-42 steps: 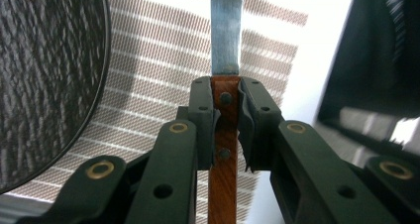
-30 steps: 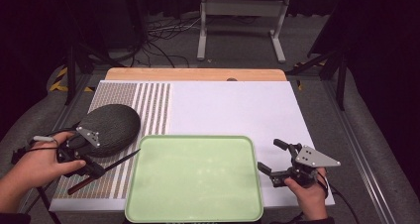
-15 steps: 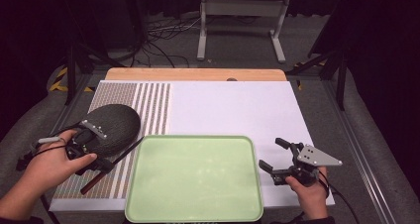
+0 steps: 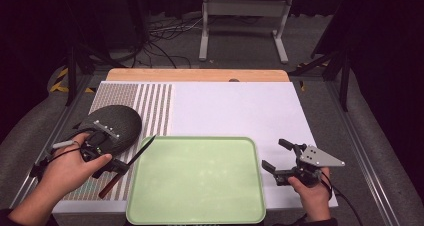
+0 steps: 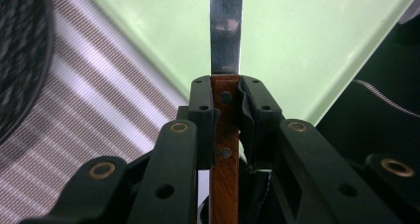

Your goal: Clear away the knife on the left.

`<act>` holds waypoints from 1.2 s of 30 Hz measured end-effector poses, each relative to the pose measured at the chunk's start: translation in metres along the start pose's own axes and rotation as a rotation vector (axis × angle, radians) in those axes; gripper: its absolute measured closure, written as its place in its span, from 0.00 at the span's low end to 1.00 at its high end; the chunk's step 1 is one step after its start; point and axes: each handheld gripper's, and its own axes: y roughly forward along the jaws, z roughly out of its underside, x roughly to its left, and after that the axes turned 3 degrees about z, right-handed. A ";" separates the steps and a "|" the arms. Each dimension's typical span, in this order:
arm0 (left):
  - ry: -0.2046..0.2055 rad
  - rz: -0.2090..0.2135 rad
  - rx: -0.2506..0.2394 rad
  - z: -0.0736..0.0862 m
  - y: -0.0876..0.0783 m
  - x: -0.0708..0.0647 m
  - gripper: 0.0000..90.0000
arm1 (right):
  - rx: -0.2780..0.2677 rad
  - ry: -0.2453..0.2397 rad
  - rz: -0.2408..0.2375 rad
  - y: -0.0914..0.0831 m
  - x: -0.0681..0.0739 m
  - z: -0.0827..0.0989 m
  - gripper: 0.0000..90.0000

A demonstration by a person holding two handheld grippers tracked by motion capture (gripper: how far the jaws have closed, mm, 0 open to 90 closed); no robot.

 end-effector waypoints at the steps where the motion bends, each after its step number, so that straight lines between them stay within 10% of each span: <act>1: 0.000 0.004 0.002 -0.001 0.003 -0.002 0.86 | -0.001 -0.002 0.001 0.000 0.000 0.000 0.06; 36: -0.053 0.086 0.097 -0.031 0.072 -0.016 0.86 | 0.004 -0.007 -0.017 0.000 0.001 0.000 0.06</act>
